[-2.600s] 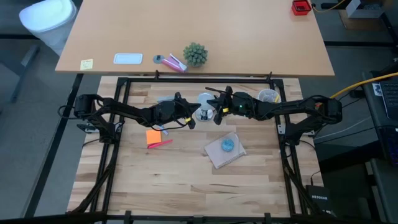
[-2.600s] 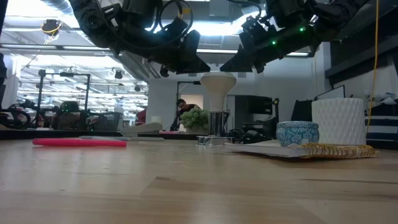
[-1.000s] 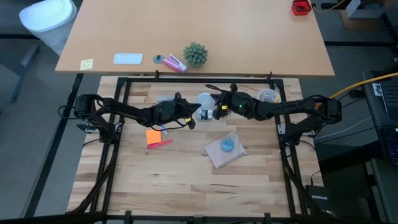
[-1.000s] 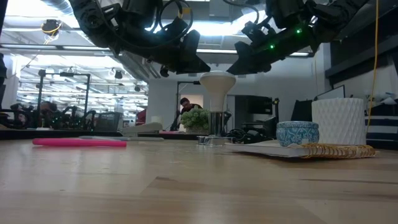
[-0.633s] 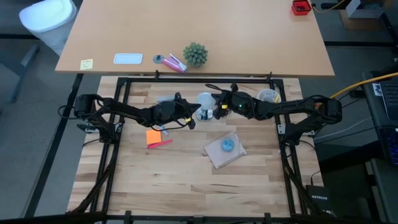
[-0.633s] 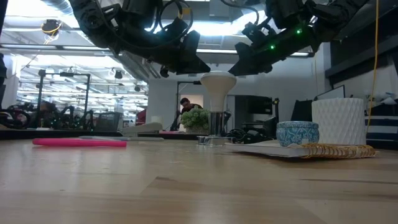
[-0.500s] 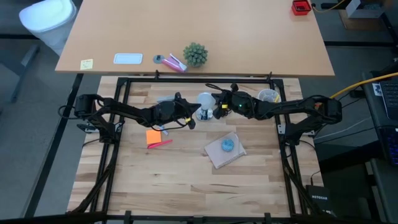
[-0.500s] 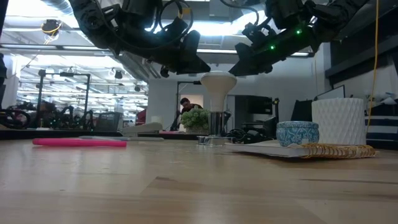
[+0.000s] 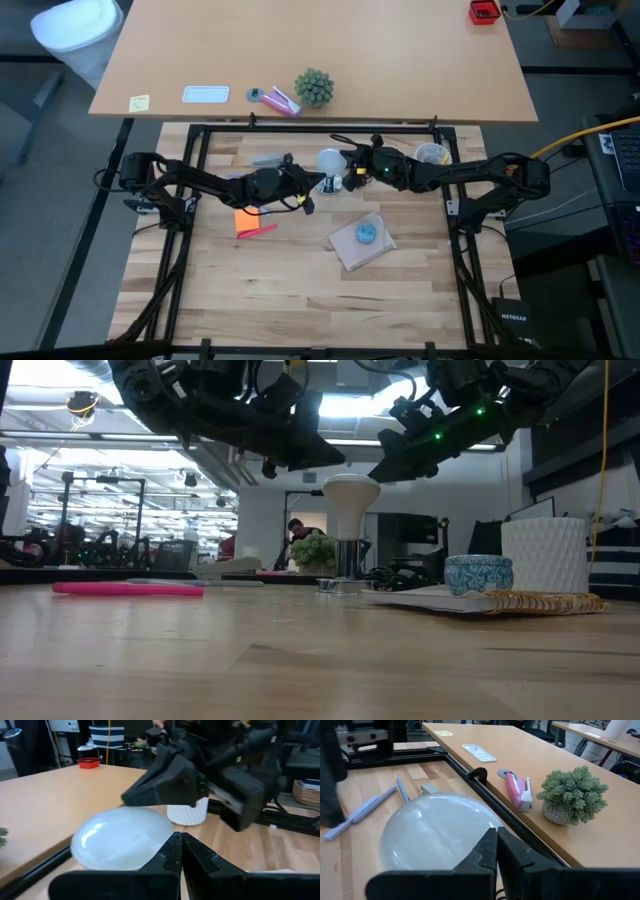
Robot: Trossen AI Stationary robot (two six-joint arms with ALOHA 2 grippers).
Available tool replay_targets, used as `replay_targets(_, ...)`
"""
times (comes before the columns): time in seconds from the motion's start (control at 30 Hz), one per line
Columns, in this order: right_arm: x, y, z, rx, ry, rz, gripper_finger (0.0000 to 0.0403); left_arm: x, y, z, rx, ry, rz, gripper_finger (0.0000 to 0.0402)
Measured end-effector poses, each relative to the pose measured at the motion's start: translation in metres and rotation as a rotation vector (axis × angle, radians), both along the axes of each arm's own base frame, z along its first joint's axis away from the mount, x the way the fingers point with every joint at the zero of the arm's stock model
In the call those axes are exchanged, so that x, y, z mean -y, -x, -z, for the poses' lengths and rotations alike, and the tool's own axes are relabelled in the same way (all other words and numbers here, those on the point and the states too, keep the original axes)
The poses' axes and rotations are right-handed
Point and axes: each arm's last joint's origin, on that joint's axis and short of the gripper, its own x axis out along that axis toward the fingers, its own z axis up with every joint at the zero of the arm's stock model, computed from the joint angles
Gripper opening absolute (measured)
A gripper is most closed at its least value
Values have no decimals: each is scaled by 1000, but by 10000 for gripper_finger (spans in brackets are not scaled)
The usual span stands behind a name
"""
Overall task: Screw lightbulb
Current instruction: Insert the lightbulb into the lamp
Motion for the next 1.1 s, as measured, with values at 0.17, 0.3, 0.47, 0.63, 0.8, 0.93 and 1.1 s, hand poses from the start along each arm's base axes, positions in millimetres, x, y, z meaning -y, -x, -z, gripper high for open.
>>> replay_targets(0.17, 0, 0, 0, 0, 0, 0, 11, 3, 0, 3, -21, 38, 2, 0)
replay_targets(0.3, 0, 0, 0, -1, 0, 0, 11, -1, 1, 6, -41, 53, -42, 0)
replay_targets(0.47, 0, 0, 1, -1, 0, 0, 11, -8, 2, 7, -46, 57, -75, 0)
replay_targets(0.63, 0, 0, 1, -3, -1, 1, 11, -16, 4, 7, -48, 59, -100, 0)
replay_targets(0.8, 0, 0, 1, -2, -6, -17, 11, -22, 5, 8, -67, 65, -123, 0)
replay_targets(0.93, -1, 0, 1, -1, -16, -38, 11, -25, 6, 8, -71, 56, -170, 0)
replay_targets(1.1, -3, -1, 1, 21, -57, -88, 11, -27, 8, 9, -85, 37, -244, 0)
